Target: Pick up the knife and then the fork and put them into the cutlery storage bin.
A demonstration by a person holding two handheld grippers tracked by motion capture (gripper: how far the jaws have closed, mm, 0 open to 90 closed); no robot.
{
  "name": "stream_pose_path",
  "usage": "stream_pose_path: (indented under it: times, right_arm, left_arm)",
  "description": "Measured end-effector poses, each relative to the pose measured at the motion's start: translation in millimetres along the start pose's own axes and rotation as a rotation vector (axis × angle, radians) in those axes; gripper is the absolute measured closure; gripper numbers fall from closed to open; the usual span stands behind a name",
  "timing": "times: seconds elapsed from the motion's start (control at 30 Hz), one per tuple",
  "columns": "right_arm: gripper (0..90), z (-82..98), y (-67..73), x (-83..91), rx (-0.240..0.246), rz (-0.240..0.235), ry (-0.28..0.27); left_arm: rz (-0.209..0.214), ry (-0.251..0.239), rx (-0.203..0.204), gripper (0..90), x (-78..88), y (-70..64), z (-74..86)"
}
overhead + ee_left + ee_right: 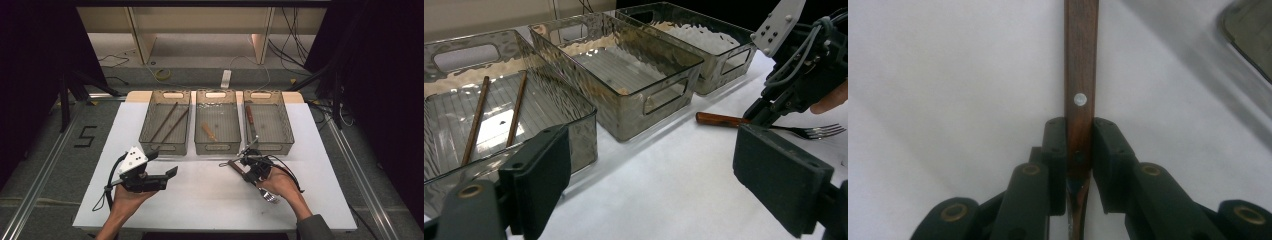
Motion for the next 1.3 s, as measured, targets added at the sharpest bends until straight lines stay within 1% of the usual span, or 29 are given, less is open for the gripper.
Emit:
stream_pose_path:
  times: [0.07,0.3,0.37,0.43,0.6,0.77,0.83,0.9,0.93,1.07,1.2,1.3]
  right_arm:
    - [77.4,-0.4,-0.2,2.4,0.009,-0.009,-0.018]
    - [77.4,-2.1,-3.1,13.4,-0.008,-0.036,-0.070]
    - [77.4,-1.9,-3.7,14.0,-0.005,-0.042,-0.073]
    - [77.4,-1.9,-3.1,13.4,-0.002,-0.040,-0.072]
    - [77.5,-2.8,-3.2,15.8,0.000,-0.043,-0.091]
    - [77.5,-2.8,-3.9,17.6,-0.007,-0.045,-0.102]
    - [77.5,-2.7,-3.3,18.1,-0.002,-0.048,-0.103]
    - [77.5,-3.1,-2.2,18.1,0.014,-0.046,-0.107]
    - [77.5,-3.5,-0.8,18.5,0.018,-0.040,-0.112]
    - [77.5,-5.3,4.9,22.2,0.047,-0.039,-0.116]
    - [77.6,-7.1,5.4,27.2,0.044,-0.030,-0.146]
    - [77.6,-7.1,5.2,27.4,0.041,-0.032,-0.146]
  left_arm:
    - [0.000,0.000,-0.002,15.5,0.1,0.1,-0.1]
    - [-0.001,0.000,0.000,15.5,0.0,0.0,0.0]
    - [0.000,0.002,-0.002,15.5,-0.2,0.1,0.1]
    - [0.000,0.001,-0.002,15.5,0.0,-0.1,0.0]
    - [-0.001,-0.001,0.000,15.5,0.1,0.2,0.0]
    - [-0.001,-0.001,0.000,15.5,0.1,0.2,0.0]
    - [-0.001,-0.001,0.000,15.5,0.1,0.1,-0.1]
    - [-0.001,0.002,-0.001,15.5,0.0,0.1,0.1]
    - [0.000,0.002,-0.002,15.5,-0.1,0.3,0.1]
    - [-0.001,0.002,0.001,15.5,0.0,0.3,0.2]
    - [0.000,0.004,-0.002,15.5,-0.2,0.2,0.2]
    - [0.001,0.003,0.001,15.5,-0.5,-0.3,0.3]
Point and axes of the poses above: each handheld gripper's, and its own axes: x roughly backward along the jaws, z roughly out of its underside, y roughly to its left, the point moved 3 cm from there along -x, roughly forward along the jaws, and after that the axes turned 7 degrees about -y, right-handed, at the moved point
